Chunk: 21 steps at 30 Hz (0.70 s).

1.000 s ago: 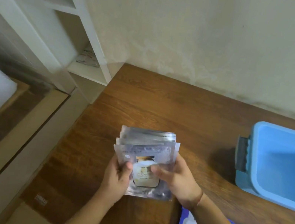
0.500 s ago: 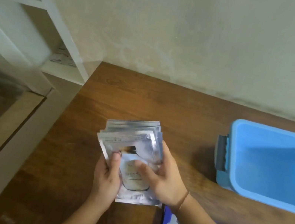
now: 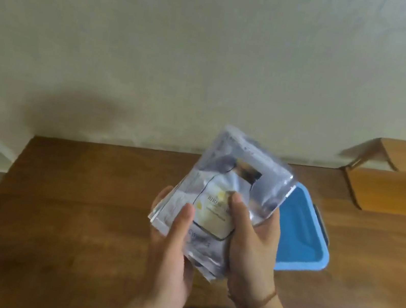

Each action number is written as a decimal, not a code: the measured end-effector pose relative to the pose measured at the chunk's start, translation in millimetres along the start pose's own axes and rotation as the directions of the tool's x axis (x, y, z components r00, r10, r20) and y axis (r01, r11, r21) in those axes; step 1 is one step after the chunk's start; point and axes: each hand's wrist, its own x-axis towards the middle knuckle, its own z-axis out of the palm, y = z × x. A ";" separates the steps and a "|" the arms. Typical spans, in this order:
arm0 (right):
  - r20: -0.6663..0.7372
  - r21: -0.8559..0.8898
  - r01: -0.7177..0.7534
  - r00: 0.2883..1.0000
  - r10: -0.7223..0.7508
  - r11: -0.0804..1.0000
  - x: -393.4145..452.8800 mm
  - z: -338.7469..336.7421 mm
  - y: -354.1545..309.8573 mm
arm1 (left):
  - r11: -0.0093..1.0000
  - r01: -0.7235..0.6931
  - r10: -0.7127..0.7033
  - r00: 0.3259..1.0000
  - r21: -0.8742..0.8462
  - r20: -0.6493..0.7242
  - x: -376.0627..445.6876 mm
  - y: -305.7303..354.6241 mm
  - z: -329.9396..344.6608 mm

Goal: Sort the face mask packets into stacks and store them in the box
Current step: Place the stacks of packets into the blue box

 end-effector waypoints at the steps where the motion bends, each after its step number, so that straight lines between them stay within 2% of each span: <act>1: -0.027 0.011 0.006 1.000 -0.006 1.000 -4.8 0.7 2.3 | 1.000 -0.014 0.013 0.995 -0.010 -0.096 4.2 -5.9 9.4; 2: -0.049 0.038 -0.004 0.999 0.006 0.999 -9.4 0.6 3.6 | 0.999 -0.044 0.043 0.986 -0.003 -0.162 9.2 -9.6 16.5; 4: -0.044 0.123 -0.066 0.996 0.072 0.990 -11.4 -7.2 -2.5 | 0.996 -0.076 0.085 0.978 0.052 -0.188 16.0 -11.4 24.2; 6: 0.084 0.210 -0.147 0.988 0.132 0.967 -0.2 -32.0 -17.3 | 0.995 -0.062 0.071 0.988 0.073 -0.137 20.9 -7.6 23.2; 8: 0.254 0.224 -0.200 0.957 0.141 0.954 21.2 -69.2 -41.3 | 0.993 -0.031 0.036 0.999 0.115 -0.041 27.5 -0.4 19.0; 10: 0.378 0.104 -0.323 0.888 0.263 0.941 51.8 -102.5 -63.0 | 0.972 0.002 -0.001 1.000 0.234 -0.005 37.8 6.4 16.4; 12: 0.471 -0.158 -0.426 0.760 0.447 0.891 82.1 -121.9 -74.3 | 0.923 0.023 -0.033 0.999 0.383 0.018 47.1 10.0 18.5; 14: 0.489 -0.384 -0.419 0.664 0.566 0.823 102.3 -126.6 -78.2 | 0.862 0.040 -0.074 0.996 0.505 0.047 53.8 9.1 24.0; 17: 0.375 -0.626 -0.308 0.687 0.623 0.717 114.5 -118.6 -78.1 | 0.773 0.061 -0.106 0.994 0.631 0.033 62.3 0.0 33.9; 19: 0.238 -0.735 -0.259 0.767 0.596 0.627 116.4 -115.0 -67.0 | 0.739 0.100 -0.108 0.994 0.666 -0.029 68.5 -10.2 38.7; 21: 0.114 -0.835 -0.176 0.871 0.478 0.521 116.9 -113.0 -53.6 | 0.692 0.129 -0.092 0.992 0.711 -0.091 73.5 -21.3 42.8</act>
